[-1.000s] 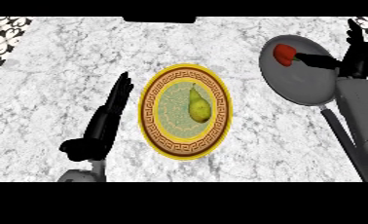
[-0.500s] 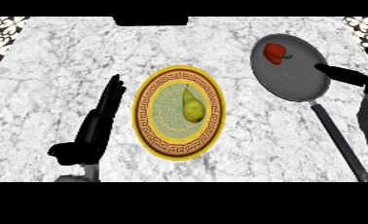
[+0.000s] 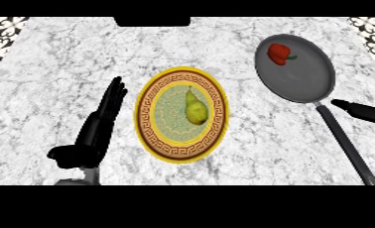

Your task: Pick the bell pepper from the plate and place it in the pan

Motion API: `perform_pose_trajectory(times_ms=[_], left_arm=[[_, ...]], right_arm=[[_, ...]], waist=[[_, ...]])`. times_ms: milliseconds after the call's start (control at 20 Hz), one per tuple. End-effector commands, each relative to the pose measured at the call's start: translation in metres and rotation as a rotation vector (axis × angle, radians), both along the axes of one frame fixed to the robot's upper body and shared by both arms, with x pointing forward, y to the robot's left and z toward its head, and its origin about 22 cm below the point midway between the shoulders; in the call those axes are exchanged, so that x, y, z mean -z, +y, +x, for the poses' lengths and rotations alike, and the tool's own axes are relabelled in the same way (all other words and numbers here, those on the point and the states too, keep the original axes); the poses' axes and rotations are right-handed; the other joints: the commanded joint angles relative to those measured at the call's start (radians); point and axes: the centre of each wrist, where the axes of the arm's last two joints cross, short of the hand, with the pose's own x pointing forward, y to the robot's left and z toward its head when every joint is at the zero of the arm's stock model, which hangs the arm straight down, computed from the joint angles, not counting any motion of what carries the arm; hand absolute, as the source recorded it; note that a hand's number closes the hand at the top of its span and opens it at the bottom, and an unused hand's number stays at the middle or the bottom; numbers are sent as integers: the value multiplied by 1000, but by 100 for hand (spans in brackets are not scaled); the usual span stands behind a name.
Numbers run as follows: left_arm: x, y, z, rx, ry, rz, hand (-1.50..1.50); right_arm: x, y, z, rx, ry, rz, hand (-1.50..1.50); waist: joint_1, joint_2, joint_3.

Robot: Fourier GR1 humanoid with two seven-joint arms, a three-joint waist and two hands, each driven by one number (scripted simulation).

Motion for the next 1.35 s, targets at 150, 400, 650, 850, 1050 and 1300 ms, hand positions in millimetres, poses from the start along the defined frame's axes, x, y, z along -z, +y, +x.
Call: perform_pose_trajectory(times_ms=[150, 400, 650, 850, 1050, 1300], left_arm=[[-24, -16, 11, -8, -12, -14, 0], [7, -1, -2, -7, -14, 10, 0], [-13, 5, 2, 29, 3, -2, 0], [-12, -4, -2, 9, -7, -8, 0], [-6, 2, -6, 8, -16, -5, 0], [-7, 12, -10, 13, 1, -3, 0]], right_arm=[[-7, 20, -41, 14, -6, -42, -150], [7, 15, -79, -25, 34, -52, -150], [-7, 21, -68, -9, 22, -77, -150], [7, 14, -82, 2, 69, -99, -150], [25, 14, -88, 10, 67, -121, -150], [-6, 21, -75, 52, 57, -214, -150]], waist=[[6, 2, 0], [8, 3, 0], [12, 4, 1], [12, 4, 1], [12, 4, 1], [13, 4, 1]])
